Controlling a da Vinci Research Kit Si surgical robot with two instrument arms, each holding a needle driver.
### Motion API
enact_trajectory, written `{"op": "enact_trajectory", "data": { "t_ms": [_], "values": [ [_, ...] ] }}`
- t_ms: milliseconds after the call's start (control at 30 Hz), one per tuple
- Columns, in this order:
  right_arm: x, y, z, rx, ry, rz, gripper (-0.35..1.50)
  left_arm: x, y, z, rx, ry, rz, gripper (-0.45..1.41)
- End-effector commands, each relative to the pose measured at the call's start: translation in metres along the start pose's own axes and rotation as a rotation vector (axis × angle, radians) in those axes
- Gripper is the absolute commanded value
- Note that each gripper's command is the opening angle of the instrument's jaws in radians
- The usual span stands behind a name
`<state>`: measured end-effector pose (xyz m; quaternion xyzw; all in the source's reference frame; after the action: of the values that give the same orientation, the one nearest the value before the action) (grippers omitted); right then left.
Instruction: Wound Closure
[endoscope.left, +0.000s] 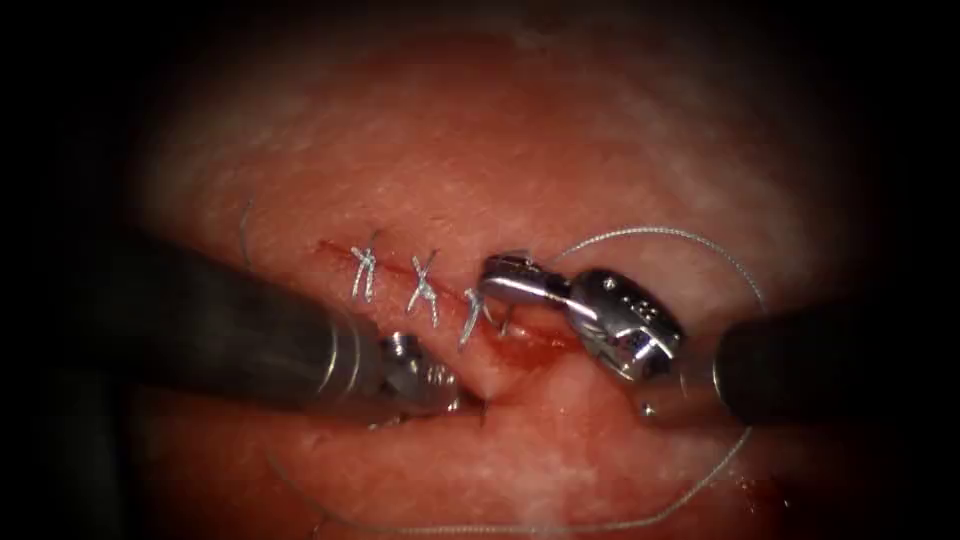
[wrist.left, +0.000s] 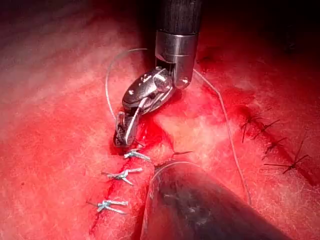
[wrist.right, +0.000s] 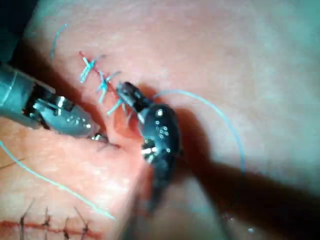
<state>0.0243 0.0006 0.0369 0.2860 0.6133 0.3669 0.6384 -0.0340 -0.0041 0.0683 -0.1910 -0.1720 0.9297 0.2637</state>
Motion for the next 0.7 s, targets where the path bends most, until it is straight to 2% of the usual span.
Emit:
{"op": "enact_trajectory", "data": {
  "t_ms": [33, 267, 367, 467, 567, 633, 700],
  "values": [
    [-0.0021, -0.0014, 0.0007, 0.013, -0.009, 0.024, -0.35, -0.0004, 0.001, 0.0007, -0.005, -0.003, -0.001, -0.3],
    [-0.0035, -0.0035, 0.0005, 0.031, -0.035, 0.062, -0.35, -0.0001, 0.0008, 0.0001, -0.011, 0.005, 0.012, -0.3],
    [-0.0034, -0.0036, 0.0004, 0.001, -0.03, 0.063, -0.35, 0.0002, 0.0008, -0.0005, -0.006, 0.028, 0.056, -0.3],
    [-0.0031, -0.0028, 0.0002, -0.046, -0.013, 0.069, 0.51, 0.0004, 0.001, -0.0014, 0.0, 0.091, 0.14, -0.28],
    [-0.0026, -0.0017, -0.0003, -0.081, -0.002, 0.046, 1.16, 0.0004, 0.0015, -0.0023, 0.018, 0.151, 0.232, -0.22],
    [-0.0023, -0.0011, -0.0009, -0.083, -0.004, 0.011, 1.28, 0.0003, 0.0017, -0.0026, 0.033, 0.183, 0.278, -0.16],
    [-0.002, -0.0005, -0.0018, -0.081, -0.006, -0.001, 1.31, 0.0002, 0.002, -0.0028, 0.032, 0.21, 0.323, 0.04]
  ]
}}
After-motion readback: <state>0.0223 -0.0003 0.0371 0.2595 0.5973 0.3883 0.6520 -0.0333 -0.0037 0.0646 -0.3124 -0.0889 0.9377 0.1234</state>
